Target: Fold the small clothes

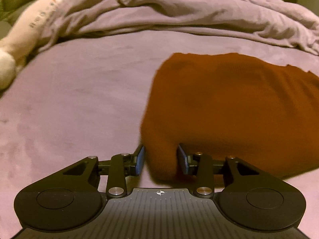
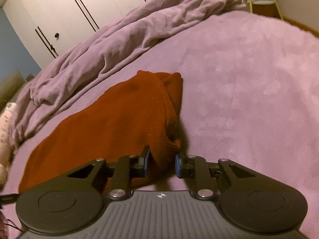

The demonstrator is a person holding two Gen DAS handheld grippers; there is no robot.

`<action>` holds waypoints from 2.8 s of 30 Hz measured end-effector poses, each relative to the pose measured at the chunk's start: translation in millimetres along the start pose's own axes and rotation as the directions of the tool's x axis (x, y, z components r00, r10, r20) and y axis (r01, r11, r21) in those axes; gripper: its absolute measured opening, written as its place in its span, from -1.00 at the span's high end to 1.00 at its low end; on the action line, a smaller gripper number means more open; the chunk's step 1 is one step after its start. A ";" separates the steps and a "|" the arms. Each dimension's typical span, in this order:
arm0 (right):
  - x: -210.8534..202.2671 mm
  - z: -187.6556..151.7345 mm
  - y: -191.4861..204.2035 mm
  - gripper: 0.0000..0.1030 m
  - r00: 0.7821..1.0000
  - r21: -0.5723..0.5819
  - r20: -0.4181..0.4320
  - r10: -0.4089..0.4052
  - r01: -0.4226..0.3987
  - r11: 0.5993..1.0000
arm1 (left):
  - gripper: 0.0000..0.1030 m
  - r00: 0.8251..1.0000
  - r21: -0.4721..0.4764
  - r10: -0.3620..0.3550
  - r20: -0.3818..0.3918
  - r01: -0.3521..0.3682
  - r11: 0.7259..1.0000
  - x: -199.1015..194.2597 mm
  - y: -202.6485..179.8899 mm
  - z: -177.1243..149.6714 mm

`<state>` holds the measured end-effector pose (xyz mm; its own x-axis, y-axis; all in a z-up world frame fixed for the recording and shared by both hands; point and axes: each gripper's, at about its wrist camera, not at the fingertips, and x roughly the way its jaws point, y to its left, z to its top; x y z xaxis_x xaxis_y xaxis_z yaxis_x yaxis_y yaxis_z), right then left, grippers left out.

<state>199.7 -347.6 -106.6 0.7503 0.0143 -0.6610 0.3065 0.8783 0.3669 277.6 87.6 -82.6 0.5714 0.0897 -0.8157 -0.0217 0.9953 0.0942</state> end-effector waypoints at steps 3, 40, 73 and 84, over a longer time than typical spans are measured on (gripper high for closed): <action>-3.9 -2.0 5.3 0.49 1.000 -0.026 0.014 -0.021 0.021 0.999 | 0.05 0.996 0.011 0.092 0.001 -0.092 0.996 -5.6 6.8 -3.7; -27.0 10.1 32.3 0.33 0.976 -0.249 0.151 -0.154 0.189 0.950 | -0.27 0.960 -0.036 0.273 0.063 -0.271 0.962 -18.2 11.0 -26.7; 10.7 -55.4 152.4 0.33 0.997 -0.558 -0.003 0.076 -0.065 0.827 | 0.55 0.881 -0.420 -0.472 0.031 0.440 0.794 55.4 51.1 21.9; 14.8 -49.5 174.6 0.68 0.989 -0.500 0.023 0.148 -0.117 0.858 | 0.59 0.895 -0.313 -0.436 0.092 0.442 0.841 15.7 35.6 42.0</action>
<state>235.3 -170.4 -84.7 0.8007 0.1333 -0.5840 -0.1178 0.9909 0.0647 320.3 123.0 -68.1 0.5965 -0.3574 -0.7187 -0.0220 0.8878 -0.4597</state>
